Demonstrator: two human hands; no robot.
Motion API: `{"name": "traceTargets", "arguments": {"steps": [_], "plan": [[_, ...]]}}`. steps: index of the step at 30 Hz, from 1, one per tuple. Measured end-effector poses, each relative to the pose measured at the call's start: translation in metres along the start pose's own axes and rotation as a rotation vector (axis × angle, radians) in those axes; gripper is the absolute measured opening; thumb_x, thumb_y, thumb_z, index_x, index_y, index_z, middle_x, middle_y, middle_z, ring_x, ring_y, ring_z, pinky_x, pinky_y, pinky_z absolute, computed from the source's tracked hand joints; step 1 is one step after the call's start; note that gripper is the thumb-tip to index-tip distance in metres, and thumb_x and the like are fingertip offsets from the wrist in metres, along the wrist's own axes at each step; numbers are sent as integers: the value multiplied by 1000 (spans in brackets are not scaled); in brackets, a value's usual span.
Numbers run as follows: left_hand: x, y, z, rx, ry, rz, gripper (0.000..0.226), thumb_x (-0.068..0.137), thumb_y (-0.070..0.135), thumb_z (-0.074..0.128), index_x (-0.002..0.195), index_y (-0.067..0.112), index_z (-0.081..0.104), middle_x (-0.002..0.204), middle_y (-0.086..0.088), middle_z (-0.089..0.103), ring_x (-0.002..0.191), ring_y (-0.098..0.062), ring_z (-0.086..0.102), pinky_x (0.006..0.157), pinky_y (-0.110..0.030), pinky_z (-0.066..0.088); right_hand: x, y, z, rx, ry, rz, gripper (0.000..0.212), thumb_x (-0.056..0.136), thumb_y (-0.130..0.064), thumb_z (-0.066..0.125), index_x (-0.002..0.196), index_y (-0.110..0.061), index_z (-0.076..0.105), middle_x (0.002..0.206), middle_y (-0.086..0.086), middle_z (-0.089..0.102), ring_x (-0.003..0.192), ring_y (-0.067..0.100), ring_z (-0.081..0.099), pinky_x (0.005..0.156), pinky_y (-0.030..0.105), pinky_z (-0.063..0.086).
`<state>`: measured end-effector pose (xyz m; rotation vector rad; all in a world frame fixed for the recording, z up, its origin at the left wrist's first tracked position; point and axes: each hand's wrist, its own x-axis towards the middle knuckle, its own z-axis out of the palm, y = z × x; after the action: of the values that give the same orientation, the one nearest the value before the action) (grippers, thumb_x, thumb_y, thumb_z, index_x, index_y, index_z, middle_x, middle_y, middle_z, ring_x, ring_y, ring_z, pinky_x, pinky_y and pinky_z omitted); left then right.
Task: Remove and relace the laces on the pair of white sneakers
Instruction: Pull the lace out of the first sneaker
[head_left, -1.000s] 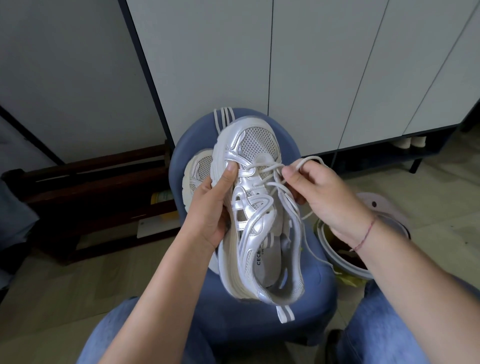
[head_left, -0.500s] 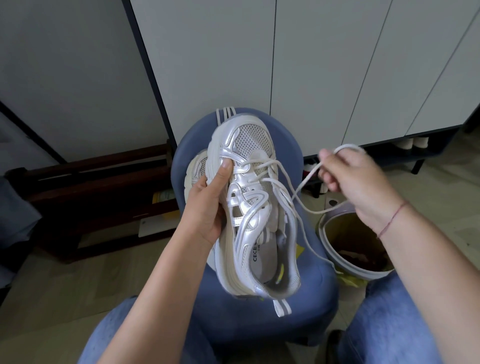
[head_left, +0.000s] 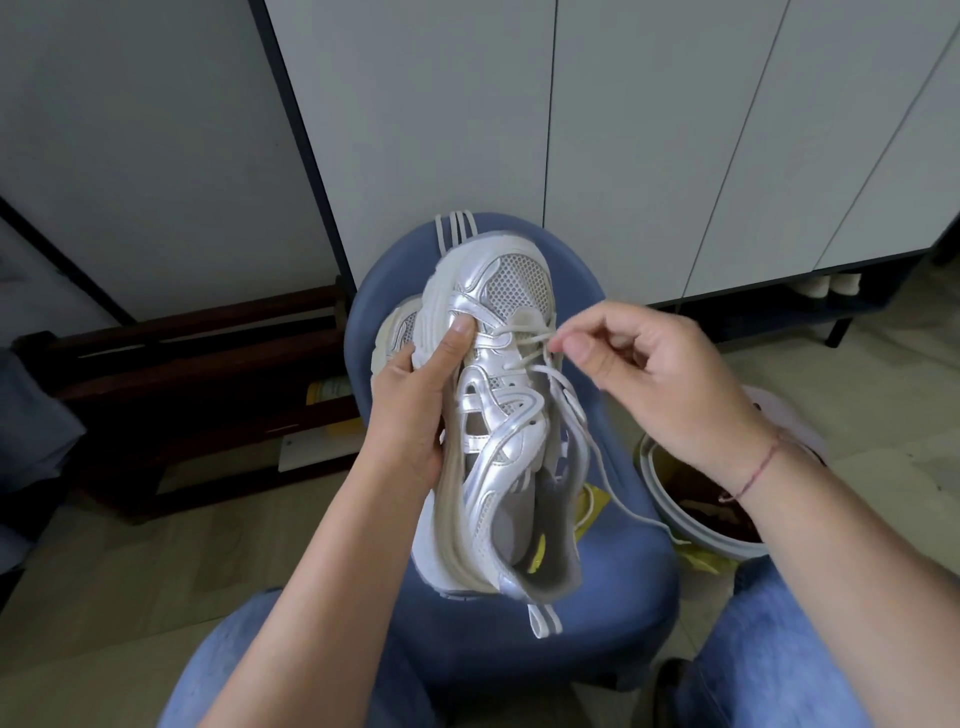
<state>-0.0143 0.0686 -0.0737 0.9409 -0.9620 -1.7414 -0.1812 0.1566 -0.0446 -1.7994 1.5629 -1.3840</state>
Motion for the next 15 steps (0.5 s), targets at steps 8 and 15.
{"name": "traceTargets", "arguments": {"steps": [8,15], "plan": [[-5,-3,7,72,-35,70,18,84,20,74,95,6,69,79,-9,74,70,-22,71,66,-34,61,1,10,13,-227,-43,-33,19,83,-34,68,79,-16,63,52,6,44,50,9,41,58,10,38],[-8,-7,11,148,-47,152,14,84,22,76,90,11,69,74,-2,73,70,-19,70,75,-40,59,3,13,13,-277,-12,-82,29,80,-35,72,65,-18,54,43,-6,30,46,12,34,62,33,48]]}}
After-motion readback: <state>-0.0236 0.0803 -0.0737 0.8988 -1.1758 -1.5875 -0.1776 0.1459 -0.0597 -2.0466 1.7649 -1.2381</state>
